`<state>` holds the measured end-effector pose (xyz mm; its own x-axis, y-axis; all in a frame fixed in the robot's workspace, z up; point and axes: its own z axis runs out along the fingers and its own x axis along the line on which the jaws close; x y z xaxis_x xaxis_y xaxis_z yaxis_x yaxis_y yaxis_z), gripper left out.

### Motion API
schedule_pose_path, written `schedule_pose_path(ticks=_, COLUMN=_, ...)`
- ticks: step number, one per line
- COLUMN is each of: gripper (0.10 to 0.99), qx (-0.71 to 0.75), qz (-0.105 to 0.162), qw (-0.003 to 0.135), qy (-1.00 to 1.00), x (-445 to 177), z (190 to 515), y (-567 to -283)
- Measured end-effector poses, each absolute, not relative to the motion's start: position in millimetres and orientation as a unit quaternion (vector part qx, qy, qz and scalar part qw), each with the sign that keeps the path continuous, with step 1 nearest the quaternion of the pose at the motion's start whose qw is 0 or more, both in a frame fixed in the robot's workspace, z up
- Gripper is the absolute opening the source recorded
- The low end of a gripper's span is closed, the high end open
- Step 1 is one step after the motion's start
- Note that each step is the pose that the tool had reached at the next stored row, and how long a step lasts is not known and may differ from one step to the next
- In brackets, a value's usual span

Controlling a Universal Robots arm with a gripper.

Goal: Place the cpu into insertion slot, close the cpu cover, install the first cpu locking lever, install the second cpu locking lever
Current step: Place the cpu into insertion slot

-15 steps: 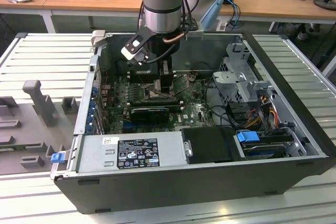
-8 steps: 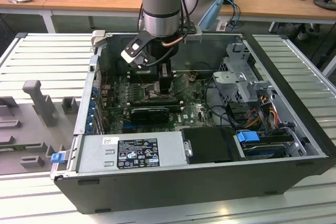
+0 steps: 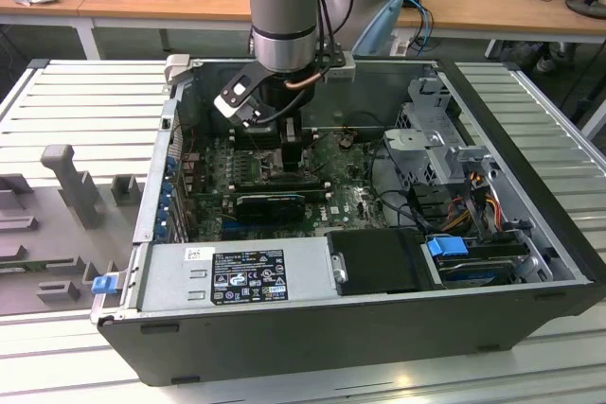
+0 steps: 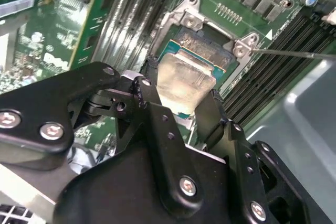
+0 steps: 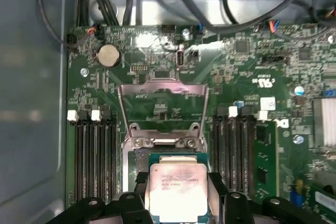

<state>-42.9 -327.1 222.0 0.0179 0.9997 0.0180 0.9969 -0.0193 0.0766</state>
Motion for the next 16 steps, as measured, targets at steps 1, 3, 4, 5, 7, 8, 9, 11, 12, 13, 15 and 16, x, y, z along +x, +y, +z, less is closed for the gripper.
schedule_pose_path(ticks=1, gripper=0.529, qx=0.713, qz=0.033, qw=0.021, qy=0.7, x=-43.0, z=220.1, y=-326.1)
schedule_pose_path(ticks=3, gripper=0.529, qx=0.712, qz=0.033, qw=0.021, qy=0.701, x=-43.2, z=215.3, y=-324.4)
schedule_pose_path(ticks=4, gripper=0.529, qx=0.71, qz=0.033, qw=0.021, qy=0.703, x=-43.8, z=212.2, y=-324.0)
schedule_pose_path(ticks=5, gripper=0.529, qx=0.709, qz=0.033, qw=0.021, qy=0.704, x=-44.0, z=210.4, y=-323.9)
schedule_pose_path(ticks=7, gripper=0.529, qx=0.709, qz=0.034, qw=0.021, qy=0.704, x=-44.1, z=207.7, y=-323.7)
schedule_pose_path(ticks=8, gripper=0.529, qx=0.709, qz=0.034, qw=0.021, qy=0.704, x=-44.2, z=206.5, y=-323.5)
schedule_pose_path(ticks=9, gripper=0.529, qx=0.709, qz=0.034, qw=0.021, qy=0.704, x=-44.3, z=205.9, y=-323.2)
schedule_pose_path(ticks=11, gripper=0.529, qx=0.709, qz=0.033, qw=0.021, qy=0.704, x=-44.4, z=205.2, y=-322.1)
schedule_pose_path(ticks=12, gripper=0.529, qx=0.709, qz=0.034, qw=0.021, qy=0.704, x=-44.5, z=204.5, y=-321.1)
schedule_pose_path(ticks=13, gripper=0.529, qx=0.709, qz=0.034, qw=0.021, qy=0.704, x=-44.7, z=203.2, y=-320.4)
schedule_pose_path(ticks=15, gripper=0.529, qx=0.709, qz=0.033, qw=0.021, qy=0.704, x=-44.8, z=201.8, y=-320.3)
schedule_pose_path(ticks=16, gripper=0.529, qx=0.709, qz=0.033, qw=0.021, qy=0.704, x=-44.9, z=201.8, y=-320.3)
